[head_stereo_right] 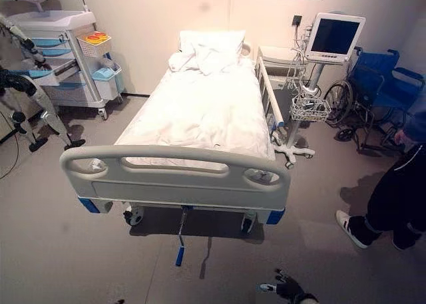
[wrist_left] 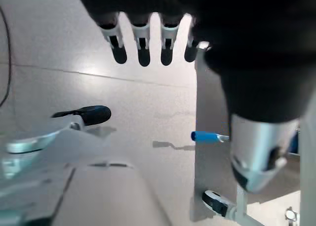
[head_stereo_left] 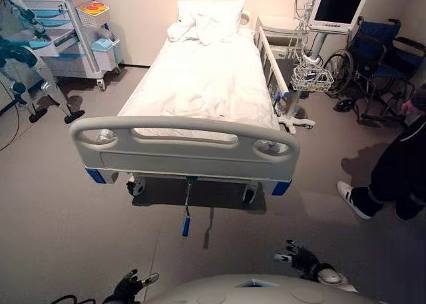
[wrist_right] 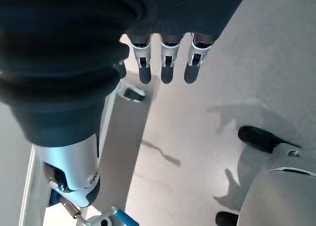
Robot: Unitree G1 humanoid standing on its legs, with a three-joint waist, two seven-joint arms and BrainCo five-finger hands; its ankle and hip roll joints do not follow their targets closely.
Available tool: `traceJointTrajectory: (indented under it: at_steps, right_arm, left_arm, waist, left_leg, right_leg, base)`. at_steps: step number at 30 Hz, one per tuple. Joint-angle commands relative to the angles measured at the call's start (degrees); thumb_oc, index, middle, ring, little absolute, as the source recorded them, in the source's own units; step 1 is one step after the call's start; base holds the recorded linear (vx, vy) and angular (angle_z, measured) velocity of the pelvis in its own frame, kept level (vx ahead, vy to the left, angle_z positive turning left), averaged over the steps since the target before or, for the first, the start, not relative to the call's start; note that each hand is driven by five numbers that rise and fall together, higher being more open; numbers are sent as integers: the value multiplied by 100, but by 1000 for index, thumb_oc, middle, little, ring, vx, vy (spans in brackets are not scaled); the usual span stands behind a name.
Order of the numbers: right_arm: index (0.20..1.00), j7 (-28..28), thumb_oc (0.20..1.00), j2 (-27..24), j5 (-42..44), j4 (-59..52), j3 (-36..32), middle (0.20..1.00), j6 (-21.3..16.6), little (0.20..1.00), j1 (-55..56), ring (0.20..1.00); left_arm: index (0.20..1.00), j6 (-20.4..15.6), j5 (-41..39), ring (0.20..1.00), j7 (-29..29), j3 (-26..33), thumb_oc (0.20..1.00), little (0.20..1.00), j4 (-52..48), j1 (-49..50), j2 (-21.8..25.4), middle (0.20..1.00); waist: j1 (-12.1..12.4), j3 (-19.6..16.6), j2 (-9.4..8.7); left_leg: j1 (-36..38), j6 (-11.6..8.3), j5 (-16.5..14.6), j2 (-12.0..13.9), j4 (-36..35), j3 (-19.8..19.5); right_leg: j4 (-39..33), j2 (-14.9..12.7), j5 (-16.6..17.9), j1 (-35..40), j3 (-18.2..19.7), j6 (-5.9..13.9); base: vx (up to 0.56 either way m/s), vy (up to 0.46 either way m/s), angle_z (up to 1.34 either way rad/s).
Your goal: Raise the hospital bed
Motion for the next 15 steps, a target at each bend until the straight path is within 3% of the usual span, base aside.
traceJointTrajectory:
  at_steps: [1,15]
  right_arm:
    - [1000,-23,1000,-105,40,165,-67,1000,-130,1000,-575,1000]
    - [1000,-18,1000,-173,32,230,-76,1000,-120,1000,-659,1000]
  left_arm:
    - [1000,-36,343,1000,80,-185,1000,1000,224,-489,-114,1000]
    - [1000,-29,68,1000,-2,-202,1000,1000,83,-461,-186,1000]
  waist:
    - [-40,312,54]
    - [-43,388,69]
  left_leg:
    - [476,272,-367,-399,40,75]
    - [375,291,-333,-408,40,80]
  right_leg:
    - [641,33,-109,-77,-15,377]
    - [569,29,-14,-159,10,386]
  base:
    - [156,-23,17]
    - [0,0,0]
